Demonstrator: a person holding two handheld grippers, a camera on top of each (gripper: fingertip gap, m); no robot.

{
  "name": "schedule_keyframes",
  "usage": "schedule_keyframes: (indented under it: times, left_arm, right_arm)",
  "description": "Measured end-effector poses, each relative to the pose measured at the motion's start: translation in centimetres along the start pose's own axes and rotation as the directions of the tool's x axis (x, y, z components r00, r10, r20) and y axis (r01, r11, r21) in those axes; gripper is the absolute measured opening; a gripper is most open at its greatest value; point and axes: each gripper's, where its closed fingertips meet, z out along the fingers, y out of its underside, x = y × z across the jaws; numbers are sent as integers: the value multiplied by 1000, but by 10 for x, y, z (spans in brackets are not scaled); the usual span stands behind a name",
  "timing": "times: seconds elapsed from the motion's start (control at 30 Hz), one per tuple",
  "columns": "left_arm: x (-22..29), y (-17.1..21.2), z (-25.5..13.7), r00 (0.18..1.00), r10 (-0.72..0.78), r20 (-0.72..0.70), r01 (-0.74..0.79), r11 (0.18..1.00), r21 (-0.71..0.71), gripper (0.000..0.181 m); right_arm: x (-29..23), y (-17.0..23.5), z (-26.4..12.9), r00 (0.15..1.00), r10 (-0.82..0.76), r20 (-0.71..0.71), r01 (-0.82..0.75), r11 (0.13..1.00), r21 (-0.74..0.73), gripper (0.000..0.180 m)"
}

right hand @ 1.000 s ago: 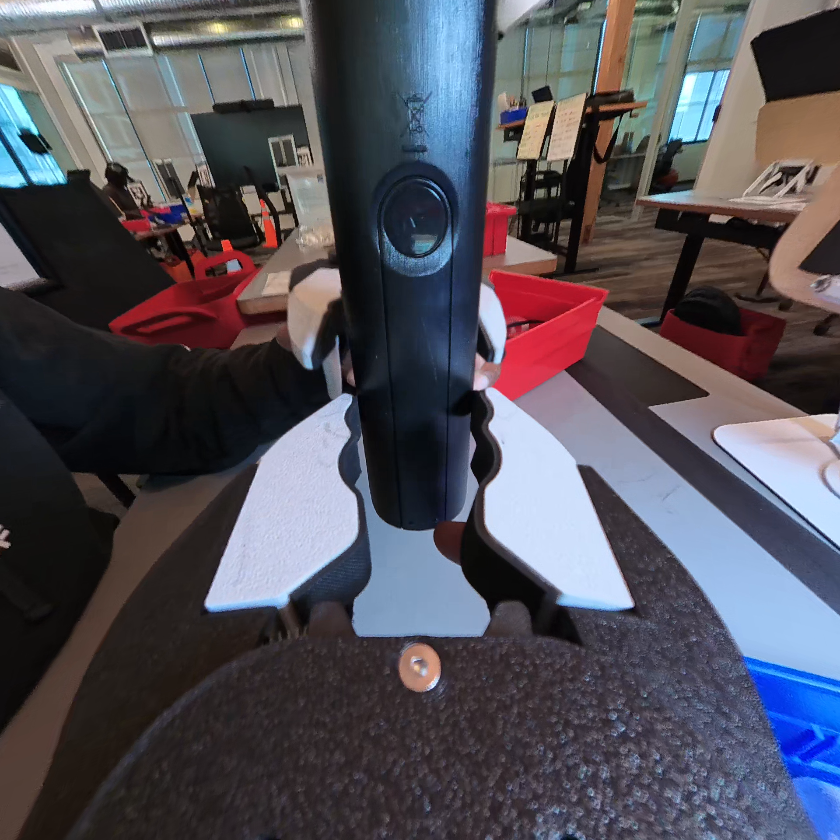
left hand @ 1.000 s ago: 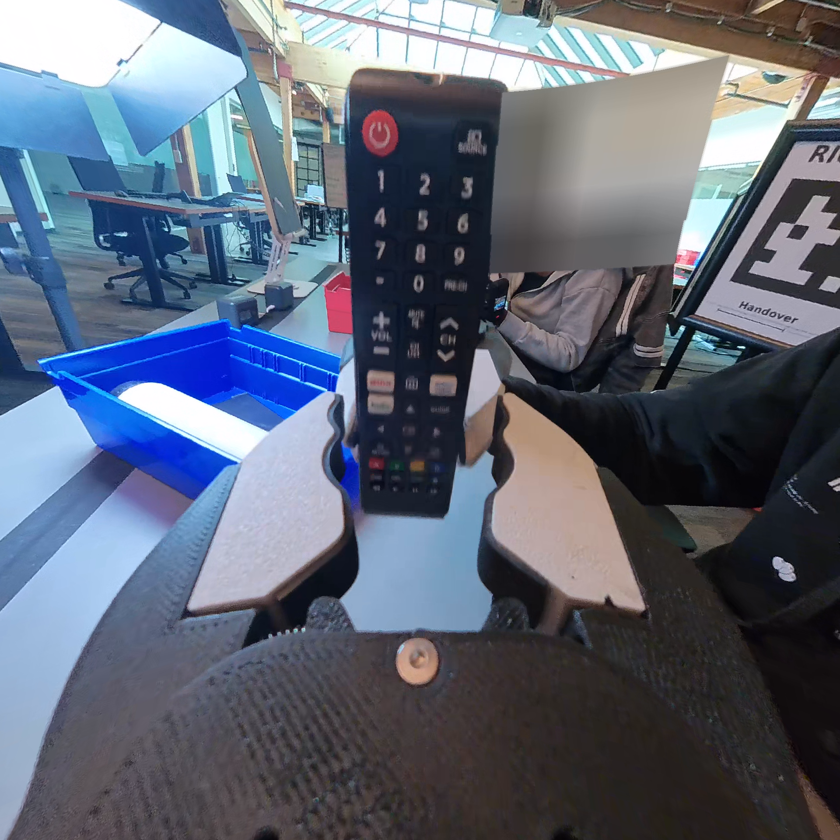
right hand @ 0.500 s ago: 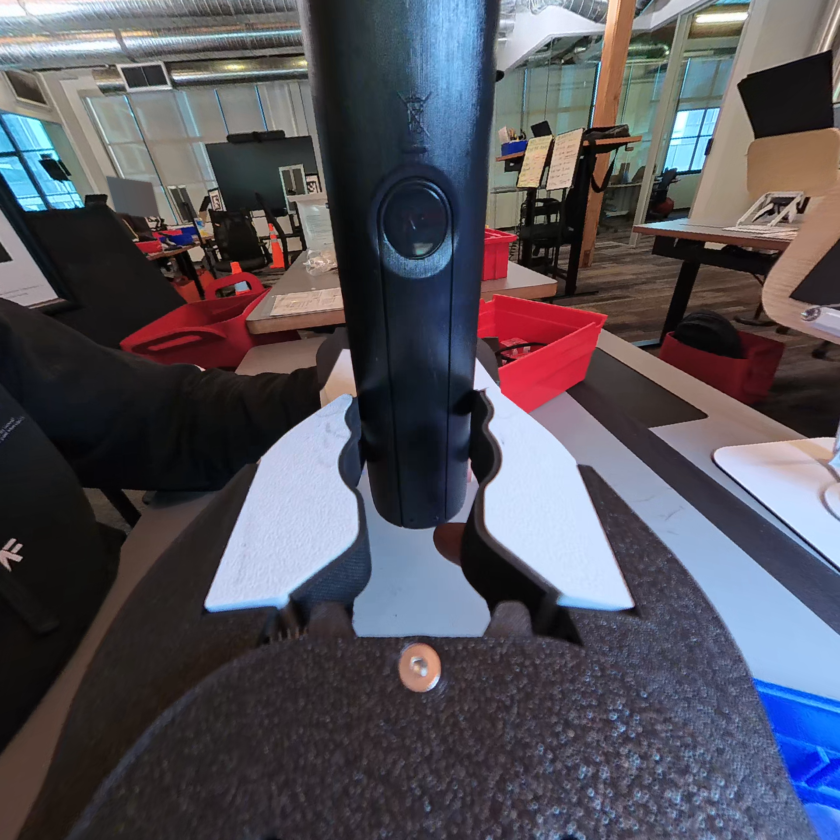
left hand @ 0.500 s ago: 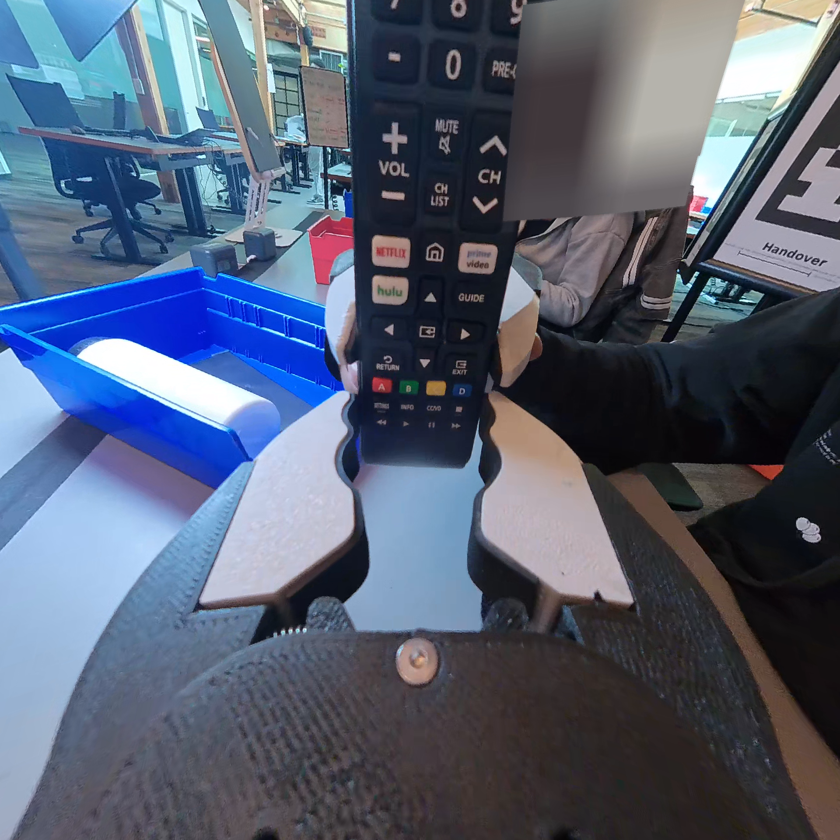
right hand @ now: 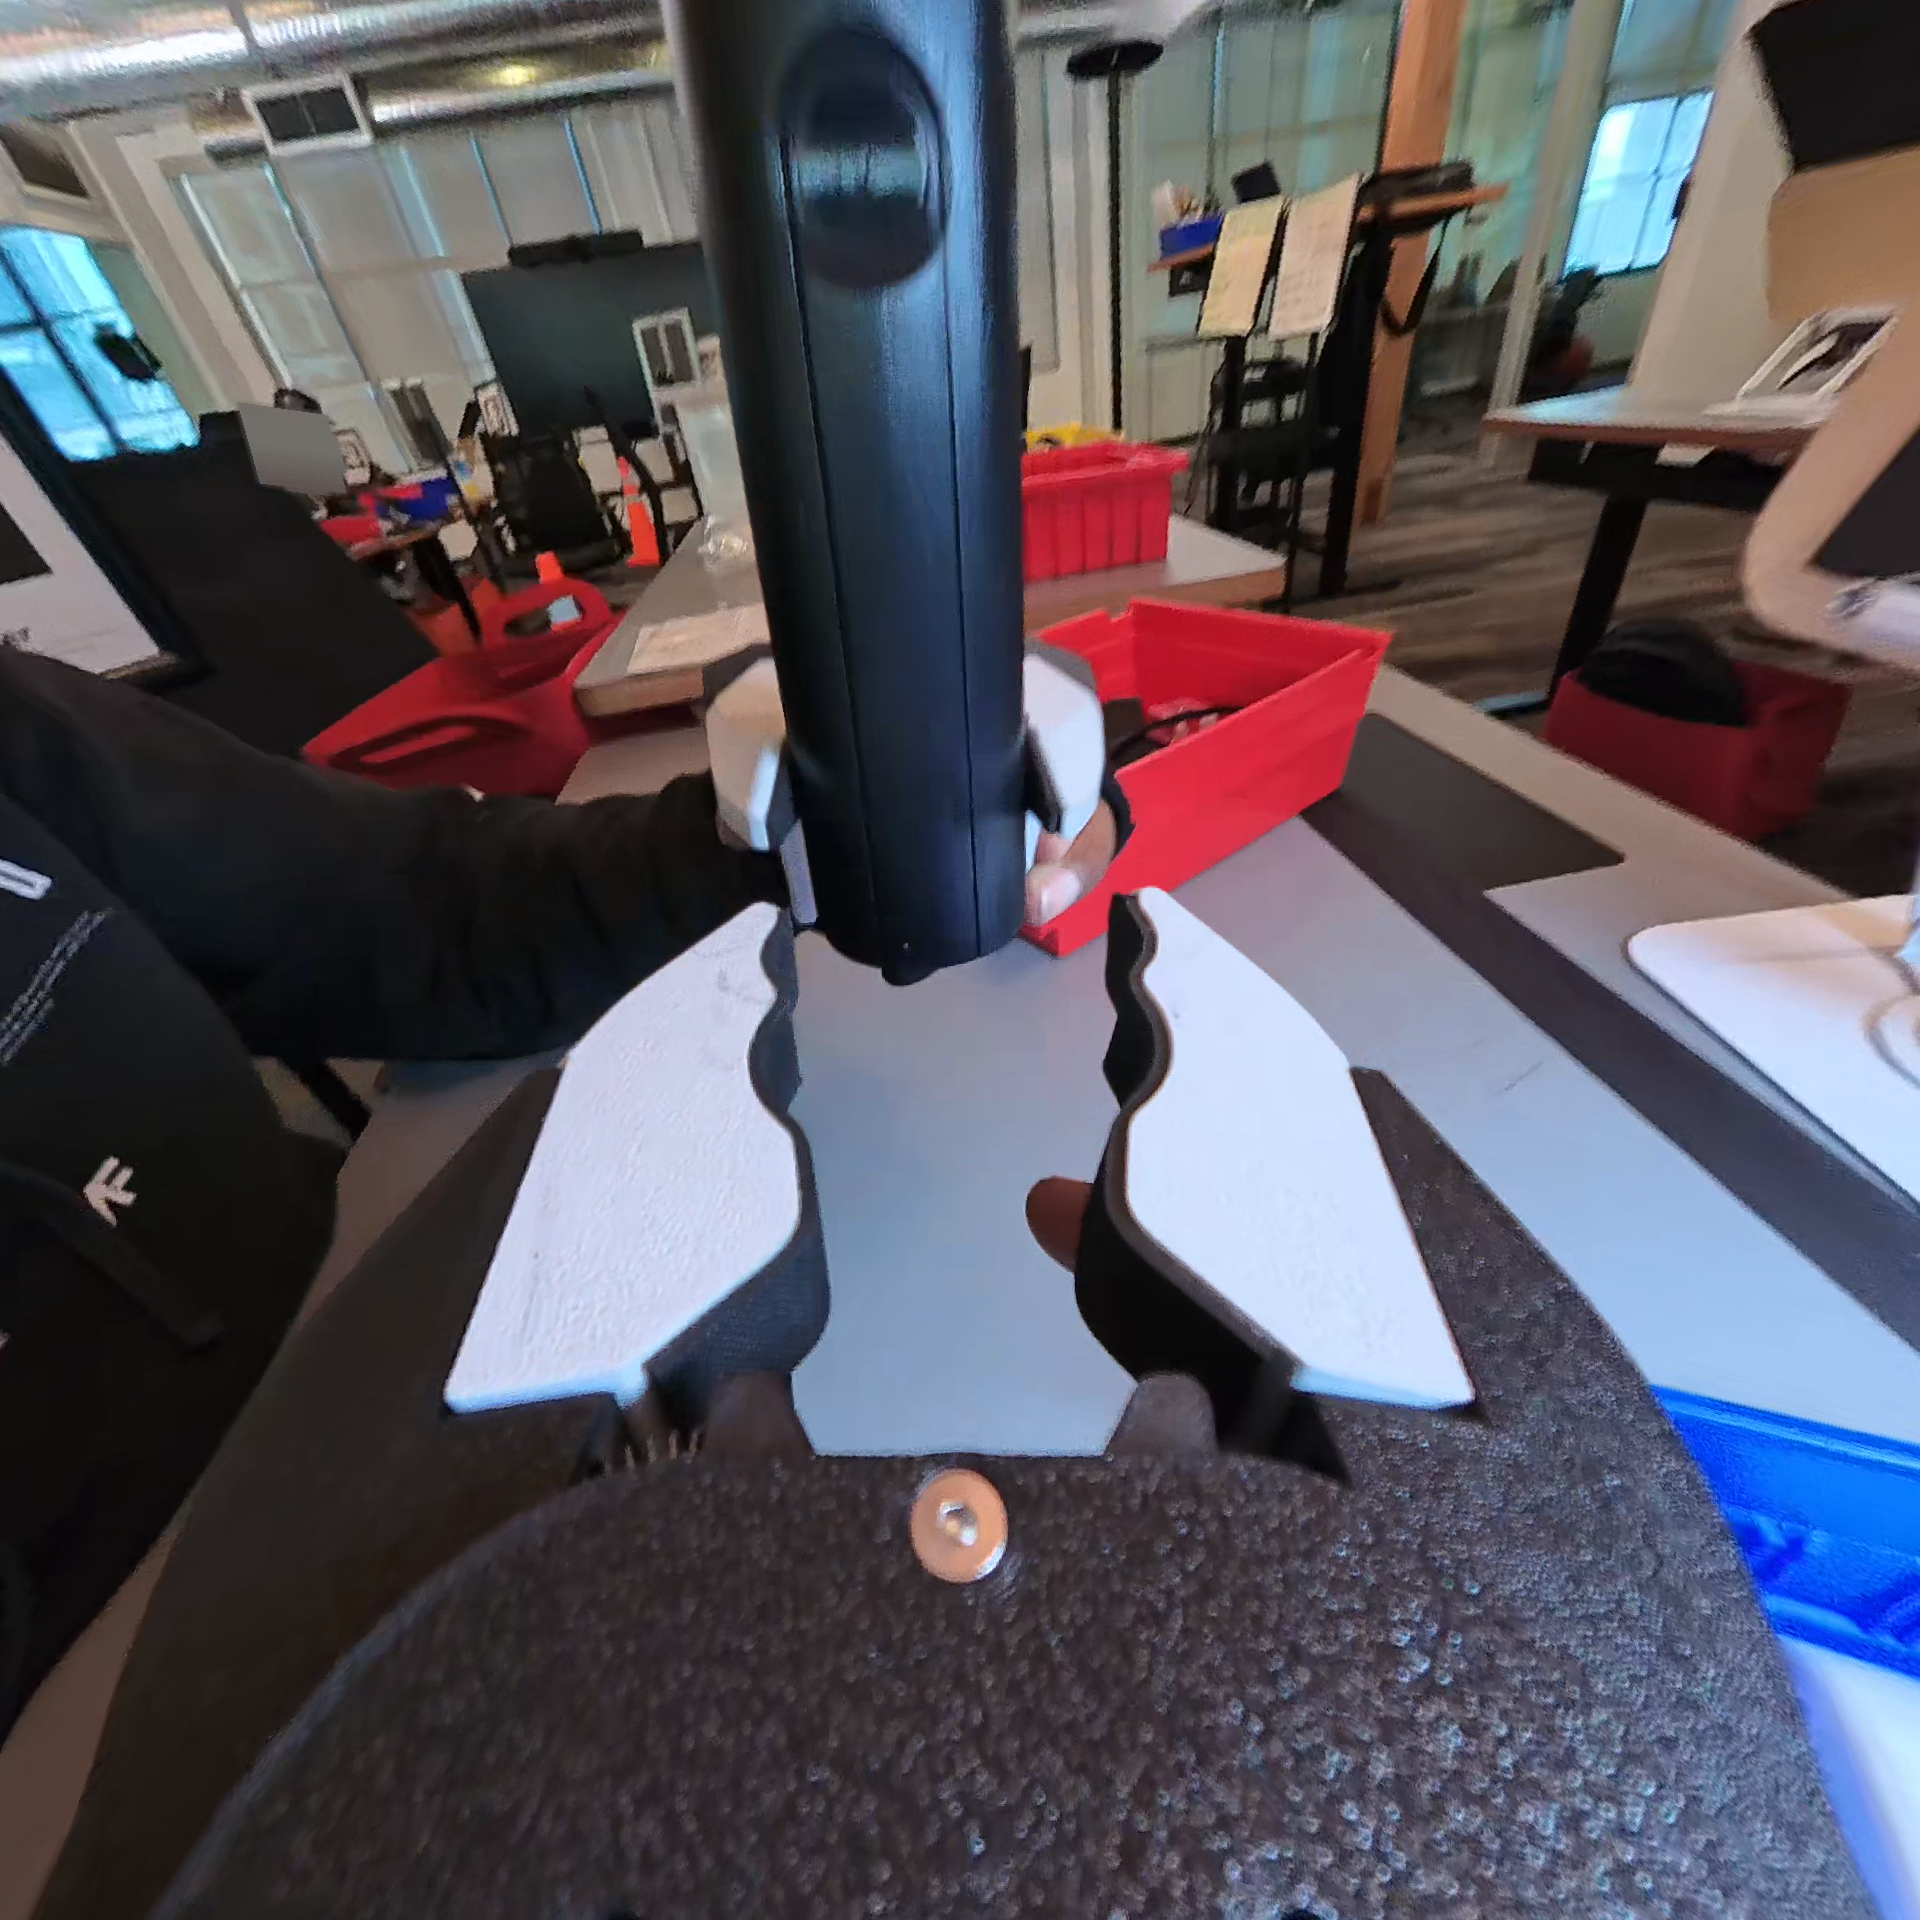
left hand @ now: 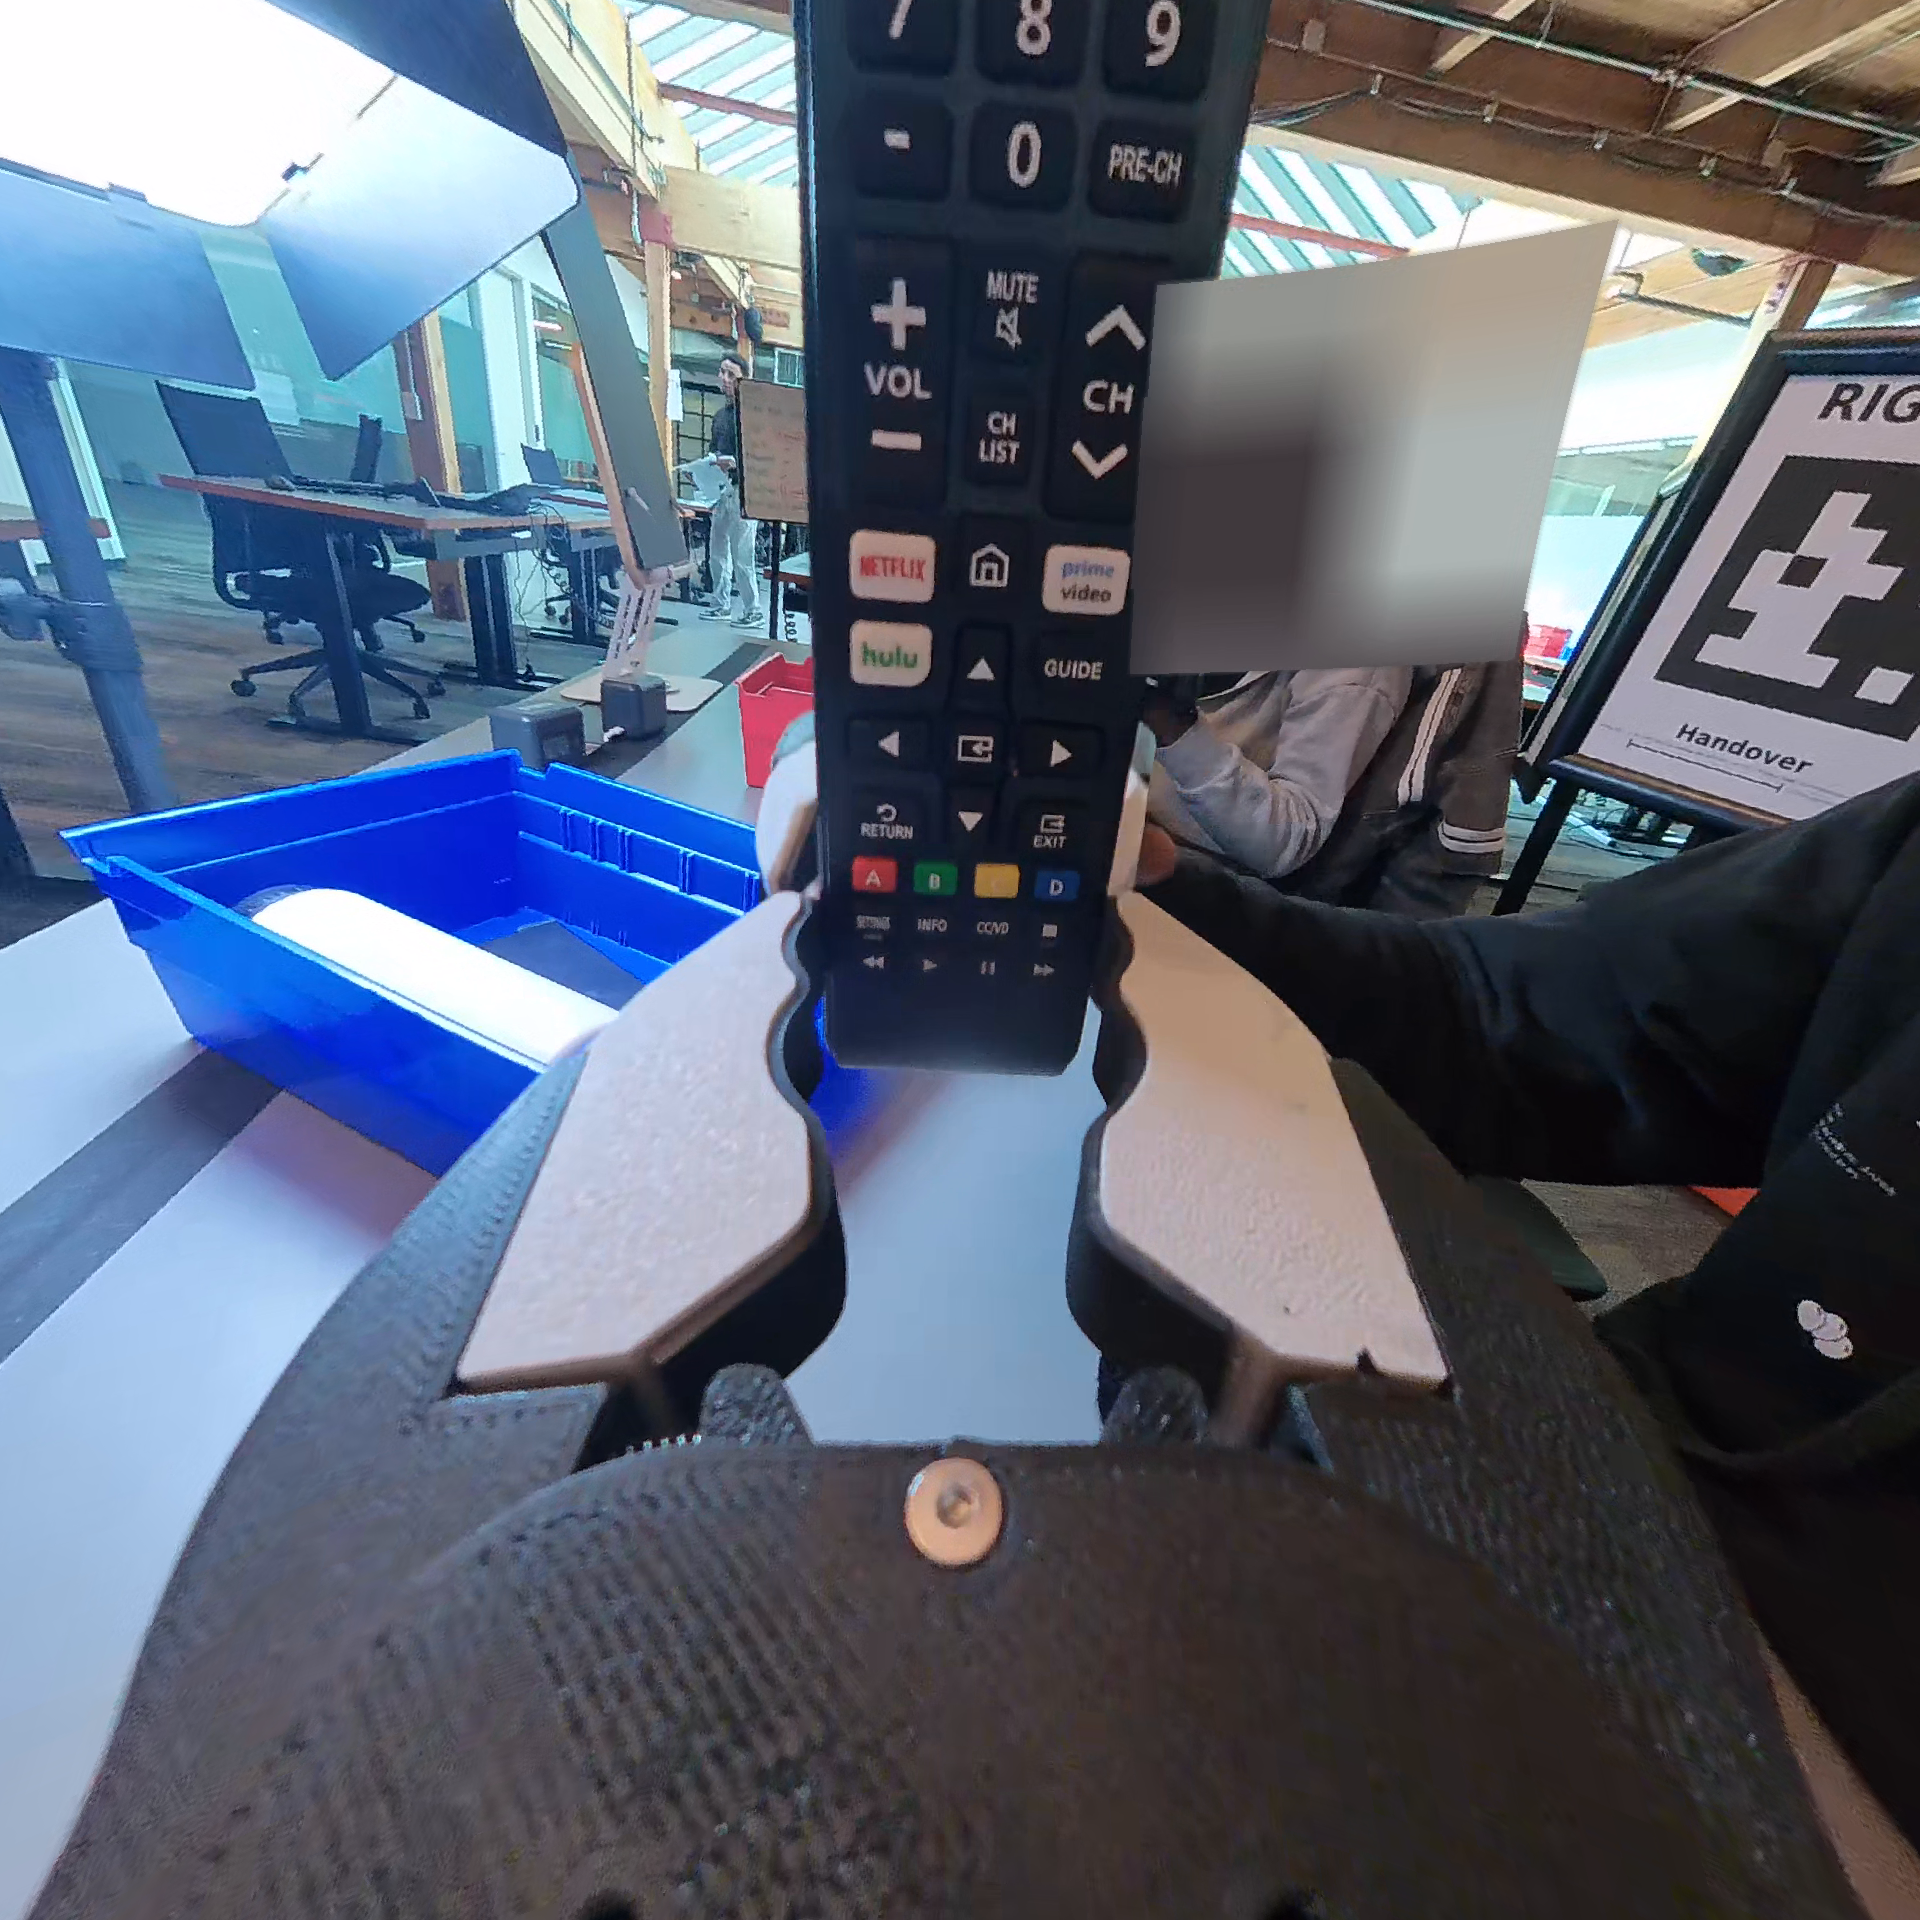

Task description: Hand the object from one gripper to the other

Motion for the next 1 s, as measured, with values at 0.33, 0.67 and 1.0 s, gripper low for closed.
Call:
schedule_keyframes:
  times: [0.33,0.67,1.0]
  left_arm:
    - [5,0,5,1000,-10,-16,11,1000,5,51]
    - [-12,-31,-31,998,5,65,-9,998,58,66]
    - [-14,-71,-71,980,93,175,-113,988,107,63]
  right_arm:
    - [-11,12,31,999,-33,18,34,999,-14,49]
    - [1,0,15,998,-43,-40,44,999,17,49]
    - [24,3,-2,987,-49,-152,46,999,-25,49]
